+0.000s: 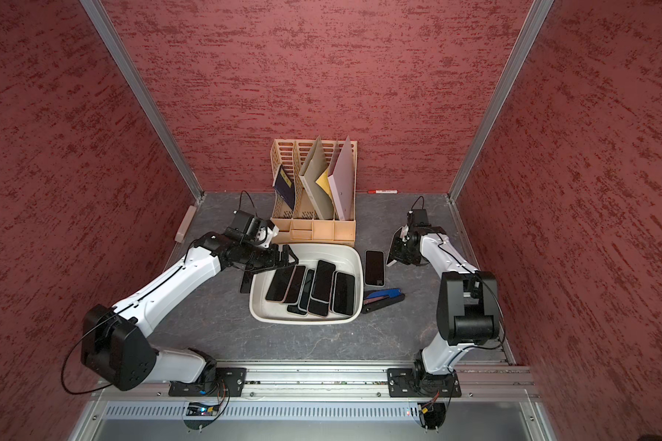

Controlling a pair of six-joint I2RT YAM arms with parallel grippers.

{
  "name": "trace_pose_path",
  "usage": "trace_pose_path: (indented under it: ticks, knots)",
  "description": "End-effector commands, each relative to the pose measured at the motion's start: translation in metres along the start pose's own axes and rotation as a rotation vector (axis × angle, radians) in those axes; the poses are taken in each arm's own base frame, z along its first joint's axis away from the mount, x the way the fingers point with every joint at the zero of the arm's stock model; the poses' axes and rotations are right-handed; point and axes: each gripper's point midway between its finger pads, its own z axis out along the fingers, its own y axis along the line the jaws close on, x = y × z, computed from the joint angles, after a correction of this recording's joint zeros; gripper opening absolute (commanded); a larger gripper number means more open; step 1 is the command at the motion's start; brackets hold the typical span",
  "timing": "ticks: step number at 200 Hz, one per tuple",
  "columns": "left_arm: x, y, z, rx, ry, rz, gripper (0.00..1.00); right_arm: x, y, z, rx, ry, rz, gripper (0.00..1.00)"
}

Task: Take the phone out of the storage box
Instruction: Place the phone at the center of the board.

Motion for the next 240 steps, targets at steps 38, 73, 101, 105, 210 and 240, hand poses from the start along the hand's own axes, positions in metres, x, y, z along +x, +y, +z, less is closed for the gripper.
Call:
trace_pose_path:
  ticks: [38,73,101,105,210,240]
  knots:
    - [0.001,0.012,0.021,-0.016,0.053,0.023,1.0,0.013,-0.001,0.009,-0.053,0.015,-0.018,0.0]
    - [0.005,0.02,0.031,-0.052,0.079,0.029,1.0,0.032,-0.011,0.021,-0.04,0.102,-0.03,0.0]
    - [0.01,0.027,0.041,-0.1,0.118,0.048,1.0,0.045,-0.021,0.033,-0.01,0.188,-0.035,0.0]
    - [0.011,0.028,0.043,-0.108,0.124,0.049,1.0,0.046,-0.022,0.034,-0.004,0.193,-0.035,0.0]
    - [0.014,0.061,0.077,-0.414,0.226,0.095,1.0,0.045,-0.034,0.032,0.066,0.217,-0.01,0.49]
    - [0.009,0.071,0.074,-0.479,0.211,0.099,1.0,0.044,-0.039,0.026,0.106,0.217,0.001,0.71]
